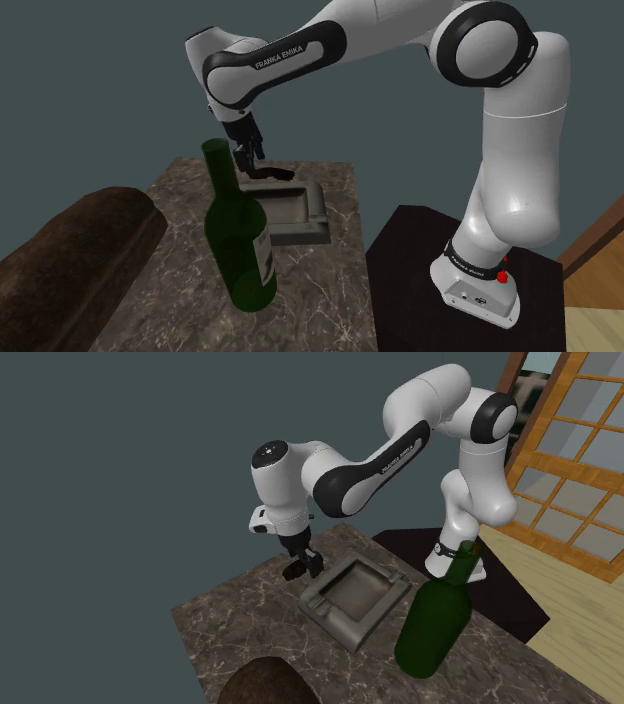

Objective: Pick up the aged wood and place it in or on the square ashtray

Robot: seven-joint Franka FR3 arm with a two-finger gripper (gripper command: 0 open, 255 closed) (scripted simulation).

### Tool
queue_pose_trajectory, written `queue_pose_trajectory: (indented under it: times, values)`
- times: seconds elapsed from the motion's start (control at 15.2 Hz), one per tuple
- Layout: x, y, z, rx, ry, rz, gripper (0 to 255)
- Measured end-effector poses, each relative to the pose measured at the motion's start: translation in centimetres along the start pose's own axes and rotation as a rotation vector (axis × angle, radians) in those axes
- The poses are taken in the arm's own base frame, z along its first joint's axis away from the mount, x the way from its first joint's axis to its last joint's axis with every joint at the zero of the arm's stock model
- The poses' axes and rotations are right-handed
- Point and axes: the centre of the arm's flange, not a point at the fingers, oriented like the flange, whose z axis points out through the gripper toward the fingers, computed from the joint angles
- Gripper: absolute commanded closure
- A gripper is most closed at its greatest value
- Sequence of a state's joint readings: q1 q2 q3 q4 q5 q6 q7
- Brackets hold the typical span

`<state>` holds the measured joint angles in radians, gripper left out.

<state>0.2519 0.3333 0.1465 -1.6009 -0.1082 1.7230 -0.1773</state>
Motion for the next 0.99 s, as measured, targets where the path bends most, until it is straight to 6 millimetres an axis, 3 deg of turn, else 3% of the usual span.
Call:
queue_pose_trajectory:
  times: [0.46, 0.53, 0.99]
  values:
    - [0.12, -0.1, 0.8, 0.0, 0.0, 0.0, 0]
    - [0.12, -0.1, 0.8, 0.0, 0.0, 0.0, 255]
    - [0.12, -0.1, 0.8, 0.0, 0.0, 0.0, 255]
